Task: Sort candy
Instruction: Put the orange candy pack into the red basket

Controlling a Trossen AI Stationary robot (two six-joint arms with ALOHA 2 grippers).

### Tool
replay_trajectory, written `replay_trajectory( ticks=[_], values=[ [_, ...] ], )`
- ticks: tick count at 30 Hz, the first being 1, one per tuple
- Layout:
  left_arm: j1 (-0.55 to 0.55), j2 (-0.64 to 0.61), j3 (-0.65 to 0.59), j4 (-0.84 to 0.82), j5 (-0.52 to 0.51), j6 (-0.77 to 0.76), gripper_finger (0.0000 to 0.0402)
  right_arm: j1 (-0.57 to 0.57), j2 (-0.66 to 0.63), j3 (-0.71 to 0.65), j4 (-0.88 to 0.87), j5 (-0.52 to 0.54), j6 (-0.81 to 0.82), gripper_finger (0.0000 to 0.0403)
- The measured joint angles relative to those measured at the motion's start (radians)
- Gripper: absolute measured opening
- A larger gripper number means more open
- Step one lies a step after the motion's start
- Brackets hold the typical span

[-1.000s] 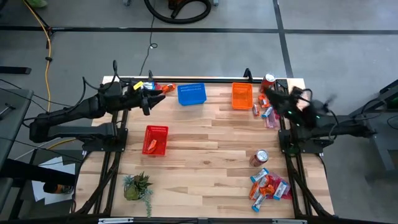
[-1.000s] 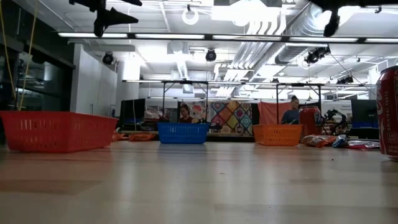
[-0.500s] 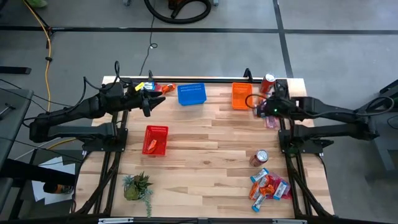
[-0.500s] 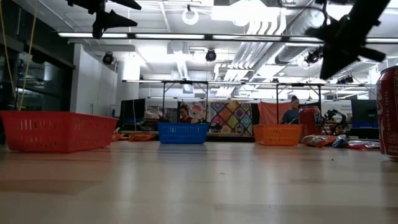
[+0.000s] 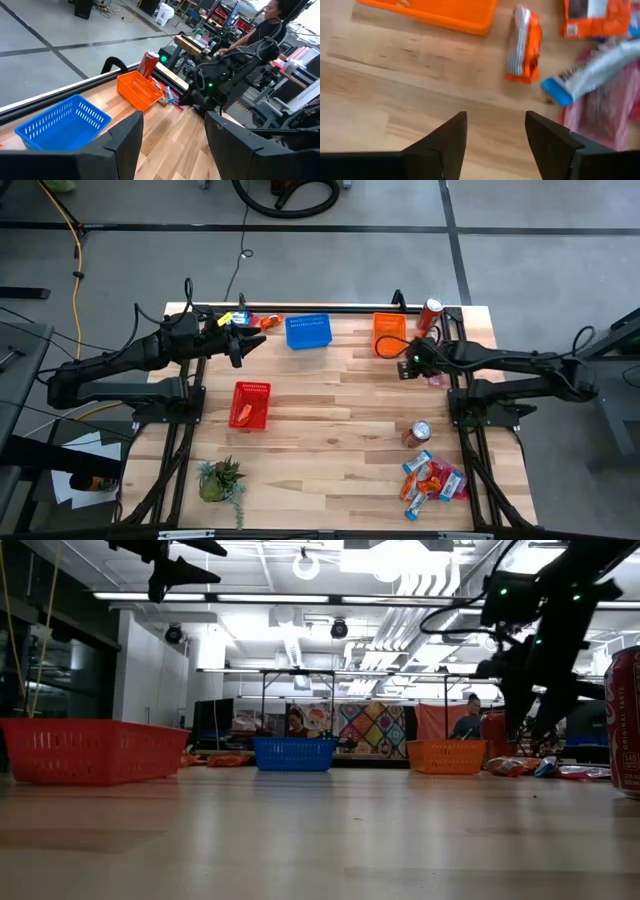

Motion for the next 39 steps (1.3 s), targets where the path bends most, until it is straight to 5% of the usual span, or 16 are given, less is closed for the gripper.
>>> replay_trajectory(
  ticks=[21,26,30,39],
  values=[
    [0.000,0.000,0.000,0.000,0.016,-0.041,0.0200,-0.215,0.330,0.027,0.163,-0.008,-0.416,0.0196],
    [0.000,-0.008,0.000,0.001,0.016,-0.043,0.0200,-0.215,0.368,0.030,0.155,-0.035,-0.449,0.0141],
    [0.000,-0.043,0.000,0.002,0.016,-0.044,0.0200,-0.201,0.328,0.027,0.078,-0.061,-0.456,0.0027],
    [0.000,-0.143,0.001,0.019,-0.047,-0.007,0.0200,-0.100,0.008,0.196,-0.177,-0.064,-0.398,0.0008]
  ],
)
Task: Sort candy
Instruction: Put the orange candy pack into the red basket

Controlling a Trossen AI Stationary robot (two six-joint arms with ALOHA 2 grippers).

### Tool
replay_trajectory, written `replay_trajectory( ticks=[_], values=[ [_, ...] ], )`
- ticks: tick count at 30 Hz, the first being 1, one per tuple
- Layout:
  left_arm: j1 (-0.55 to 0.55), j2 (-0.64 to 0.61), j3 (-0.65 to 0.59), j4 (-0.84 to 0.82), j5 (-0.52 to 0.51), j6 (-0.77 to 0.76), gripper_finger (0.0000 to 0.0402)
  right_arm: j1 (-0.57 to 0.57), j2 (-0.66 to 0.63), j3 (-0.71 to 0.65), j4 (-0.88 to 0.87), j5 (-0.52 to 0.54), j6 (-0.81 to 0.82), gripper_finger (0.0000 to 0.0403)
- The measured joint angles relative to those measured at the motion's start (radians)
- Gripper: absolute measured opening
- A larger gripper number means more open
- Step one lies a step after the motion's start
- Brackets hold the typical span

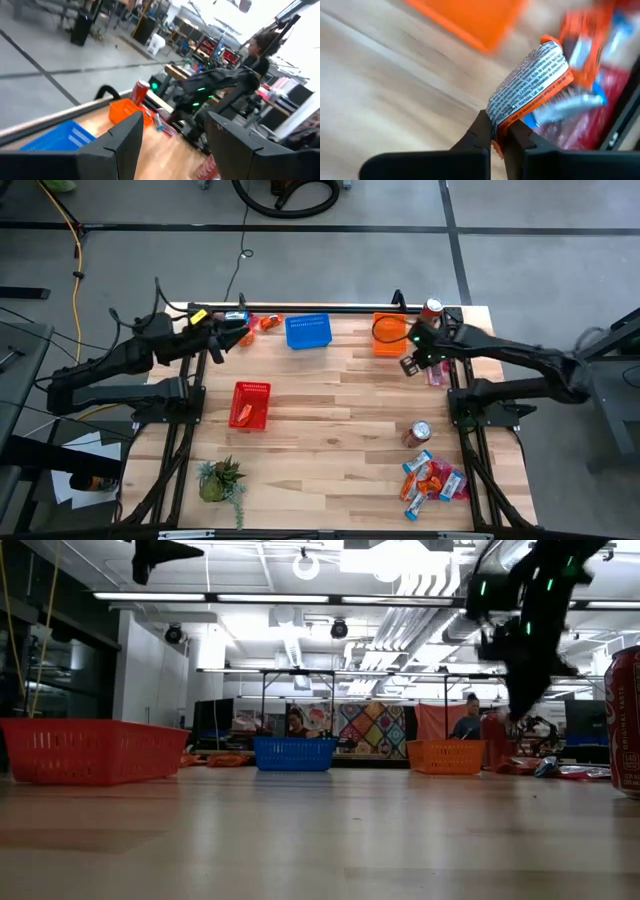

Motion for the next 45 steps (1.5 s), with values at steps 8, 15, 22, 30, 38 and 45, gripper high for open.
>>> replay_trajectory(
  ticks=[8,15,22,30,38,45],
  values=[
    [-0.006,0.066,0.001,0.030,0.011,0.048,0.0200,0.219,-0.159,0.160,0.327,-0.010,-0.034,0.0004],
    [-0.058,0.317,0.001,0.379,0.106,0.184,0.0200,0.386,-0.036,0.166,0.761,-0.018,-0.206,0.0003],
    [-0.124,0.551,0.001,0.740,0.166,0.270,0.0200,0.469,0.146,0.165,1.115,-0.017,-0.347,0.0003],
    [-0.188,0.673,0.000,0.865,0.228,0.237,0.0200,0.509,0.284,0.266,1.113,-0.017,-0.483,0.0003],
    [-0.213,0.702,0.000,0.866,0.184,0.253,0.0200,0.523,0.382,0.392,0.978,-0.016,-0.572,0.0003],
    [-0.213,0.699,0.000,0.866,0.177,0.253,0.0200,0.523,0.401,0.412,0.952,-0.022,-0.582,0.0003]
  ],
)
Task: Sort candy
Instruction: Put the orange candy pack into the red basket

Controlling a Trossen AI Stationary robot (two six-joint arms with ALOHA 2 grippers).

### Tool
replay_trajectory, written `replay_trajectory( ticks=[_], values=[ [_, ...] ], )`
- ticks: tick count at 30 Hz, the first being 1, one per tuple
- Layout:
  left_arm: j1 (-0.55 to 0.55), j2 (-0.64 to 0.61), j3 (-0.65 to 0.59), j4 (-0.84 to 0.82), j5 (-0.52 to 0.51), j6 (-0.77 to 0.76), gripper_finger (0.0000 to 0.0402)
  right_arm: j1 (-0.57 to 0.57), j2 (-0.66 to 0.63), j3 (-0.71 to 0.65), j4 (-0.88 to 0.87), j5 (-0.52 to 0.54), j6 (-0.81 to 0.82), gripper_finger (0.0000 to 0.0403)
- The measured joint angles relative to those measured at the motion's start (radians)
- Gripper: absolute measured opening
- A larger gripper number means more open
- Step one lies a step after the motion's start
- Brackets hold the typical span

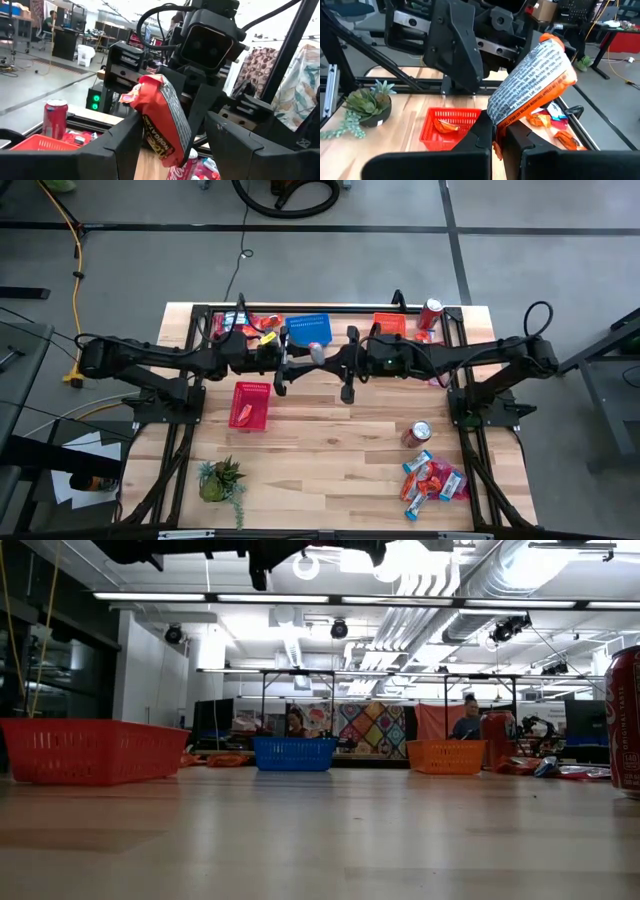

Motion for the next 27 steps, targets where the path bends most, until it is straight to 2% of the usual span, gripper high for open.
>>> replay_trajectory(
  ticks=[3,5,7,11,12,15,18,22,25,27],
  values=[
    [0.000,0.000,0.000,0.001,0.014,-0.008,0.0197,0.000,0.000,0.000,0.000,-0.004,0.000,0.0003],
    [0.000,0.000,0.000,0.000,0.011,-0.020,0.0182,0.004,0.000,0.000,0.000,-0.005,0.005,0.0005],
    [0.000,0.000,0.000,0.000,0.006,-0.025,0.0147,0.005,0.000,0.000,0.001,-0.006,0.025,0.0013],
    [0.004,0.000,0.000,0.000,0.007,-0.035,0.0034,0.009,0.000,0.000,-0.010,-0.005,0.068,0.0044],
    [0.009,0.000,0.000,-0.001,0.007,-0.049,0.0021,0.009,0.000,0.000,-0.013,0.001,0.081,0.0056],
    [0.023,-0.009,0.000,-0.022,0.010,-0.062,0.0017,0.011,-0.001,0.000,-0.038,0.037,0.104,0.0099],
    [0.060,-0.081,-0.001,-0.128,0.011,-0.040,0.0006,0.011,-0.038,0.000,-0.113,0.092,0.102,0.0147],
    [0.130,-0.256,-0.001,-0.381,-0.035,0.012,0.0003,0.011,-0.120,0.024,-0.309,0.162,0.159,0.0201],
    [0.163,-0.379,0.001,-0.608,-0.100,0.011,0.0002,0.011,-0.173,0.027,-0.445,0.163,0.250,0.0222],
    [0.163,-0.435,0.001,-0.740,-0.107,-0.031,0.0001,0.013,-0.202,0.027,-0.530,0.161,0.296,0.0225]
  ],
)
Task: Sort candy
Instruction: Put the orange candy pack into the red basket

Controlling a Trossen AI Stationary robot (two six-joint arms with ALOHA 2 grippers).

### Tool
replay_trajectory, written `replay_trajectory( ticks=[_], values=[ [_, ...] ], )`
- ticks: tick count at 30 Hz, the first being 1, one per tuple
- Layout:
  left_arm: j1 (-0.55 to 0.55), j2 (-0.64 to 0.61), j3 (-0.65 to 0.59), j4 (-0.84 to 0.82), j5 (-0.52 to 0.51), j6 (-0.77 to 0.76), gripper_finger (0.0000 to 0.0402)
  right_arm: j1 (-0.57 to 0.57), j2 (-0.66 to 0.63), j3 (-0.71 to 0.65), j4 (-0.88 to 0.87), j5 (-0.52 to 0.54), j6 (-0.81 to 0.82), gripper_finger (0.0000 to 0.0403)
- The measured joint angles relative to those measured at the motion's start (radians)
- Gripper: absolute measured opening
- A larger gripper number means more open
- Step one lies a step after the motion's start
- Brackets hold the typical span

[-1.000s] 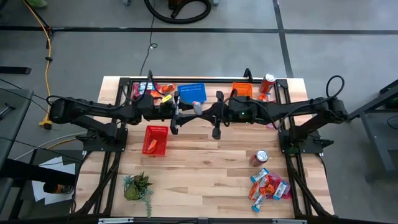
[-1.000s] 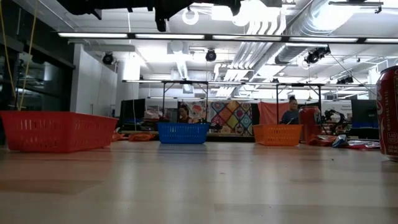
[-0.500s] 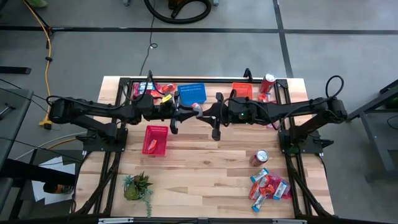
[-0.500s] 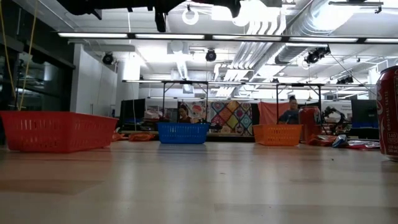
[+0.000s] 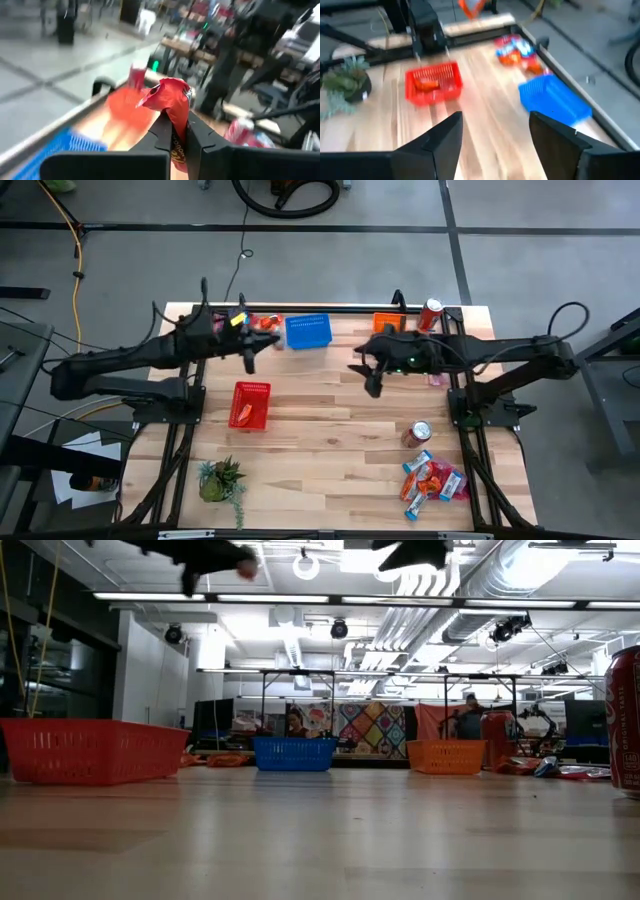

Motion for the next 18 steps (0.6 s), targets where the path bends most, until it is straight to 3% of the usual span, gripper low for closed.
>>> replay_trajectory(
  ticks=[5,10,13,18],
  values=[
    [-0.120,-0.085,-0.021,-0.225,0.007,-0.136,0.0001,0.026,-0.037,0.000,-0.166,0.001,0.058,0.0215],
    [-0.319,-0.143,-0.084,-0.322,-0.111,-0.344,0.0000,0.041,-0.037,-0.003,-0.227,0.001,0.076,0.0196],
    [-0.443,-0.143,-0.121,-0.469,-0.195,-0.522,0.0000,0.045,-0.034,-0.017,-0.237,0.001,0.082,0.0189],
    [-0.602,-0.081,-0.181,-0.576,-0.224,-0.789,0.0001,0.045,-0.035,-0.045,-0.258,0.001,0.109,0.0184]
  ],
)
